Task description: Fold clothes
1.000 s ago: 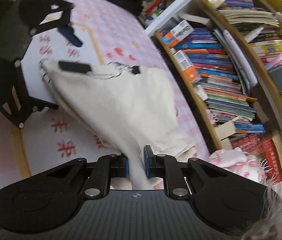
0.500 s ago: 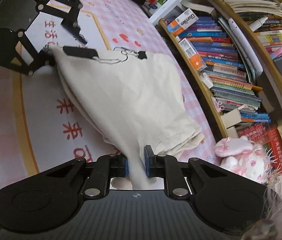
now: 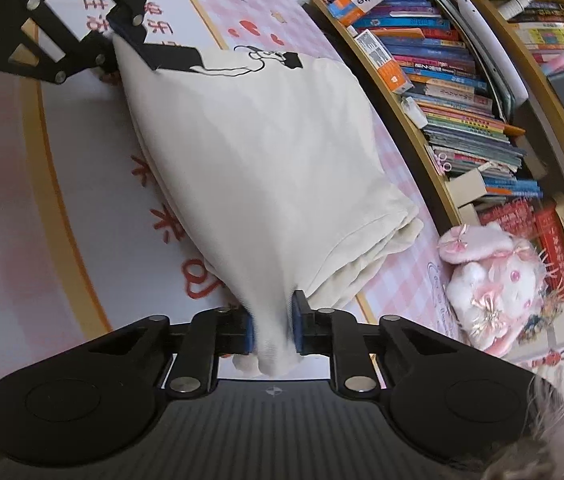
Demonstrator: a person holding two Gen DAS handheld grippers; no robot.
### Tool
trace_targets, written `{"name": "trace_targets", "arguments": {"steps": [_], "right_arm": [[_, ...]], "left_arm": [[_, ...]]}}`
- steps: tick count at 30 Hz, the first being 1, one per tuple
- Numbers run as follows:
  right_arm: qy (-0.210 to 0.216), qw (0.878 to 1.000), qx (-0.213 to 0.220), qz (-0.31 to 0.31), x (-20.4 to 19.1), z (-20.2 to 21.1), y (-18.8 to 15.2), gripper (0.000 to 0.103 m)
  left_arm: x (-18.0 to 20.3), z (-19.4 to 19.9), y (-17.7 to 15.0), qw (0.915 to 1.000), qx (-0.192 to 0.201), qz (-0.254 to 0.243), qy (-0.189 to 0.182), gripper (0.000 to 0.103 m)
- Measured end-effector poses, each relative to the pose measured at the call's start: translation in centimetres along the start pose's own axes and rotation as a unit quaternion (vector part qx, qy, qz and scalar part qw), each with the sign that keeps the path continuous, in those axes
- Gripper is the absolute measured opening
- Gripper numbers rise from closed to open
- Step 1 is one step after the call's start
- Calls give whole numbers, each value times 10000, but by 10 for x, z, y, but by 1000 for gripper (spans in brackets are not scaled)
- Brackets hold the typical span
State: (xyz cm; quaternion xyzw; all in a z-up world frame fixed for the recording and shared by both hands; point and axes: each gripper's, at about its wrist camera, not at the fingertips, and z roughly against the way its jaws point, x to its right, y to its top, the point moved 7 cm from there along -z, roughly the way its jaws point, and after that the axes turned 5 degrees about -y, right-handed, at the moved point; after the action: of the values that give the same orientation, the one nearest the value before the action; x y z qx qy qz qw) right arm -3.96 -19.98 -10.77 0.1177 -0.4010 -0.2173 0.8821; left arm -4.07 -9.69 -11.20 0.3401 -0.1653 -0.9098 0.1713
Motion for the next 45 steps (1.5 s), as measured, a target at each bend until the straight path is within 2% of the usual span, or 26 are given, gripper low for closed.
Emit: {"name": "trace_targets", "arguments": {"steps": [8, 16, 20, 23, 27, 36, 41, 45], "right_arm": [[-1, 9999, -147, -12, -19, 36, 7, 15], [324, 9990, -289, -128, -50, 87, 5, 15], [475, 9982, -313, -184, -63, 109, 7, 15], [534, 9978, -288, -250, -66, 122, 12, 15], [456, 9981, -180, -383, -53, 136, 24, 15], [-33, 9958, 257, -877, 24, 148, 50, 13], [126, 9919, 561, -1130, 64, 136, 51, 13], [353, 9903, 708, -1139, 86, 116, 49, 13]], "left_arm": [[7, 46, -17, 9979, 323, -69, -563, 5], [26, 90, -37, 9891, 522, -77, -1375, 4], [22, 103, -43, 9860, 594, -106, -1554, 4], [14, 113, -44, 9858, 694, -127, -1522, 4], [-9, 121, -35, 9875, 883, -11, -1304, 4], [-75, 129, 10, 9864, 1320, 548, -811, 4], [-99, 118, 29, 9868, 1256, 727, -724, 4], [-115, 97, 43, 9882, 1063, 870, -683, 4]]}}
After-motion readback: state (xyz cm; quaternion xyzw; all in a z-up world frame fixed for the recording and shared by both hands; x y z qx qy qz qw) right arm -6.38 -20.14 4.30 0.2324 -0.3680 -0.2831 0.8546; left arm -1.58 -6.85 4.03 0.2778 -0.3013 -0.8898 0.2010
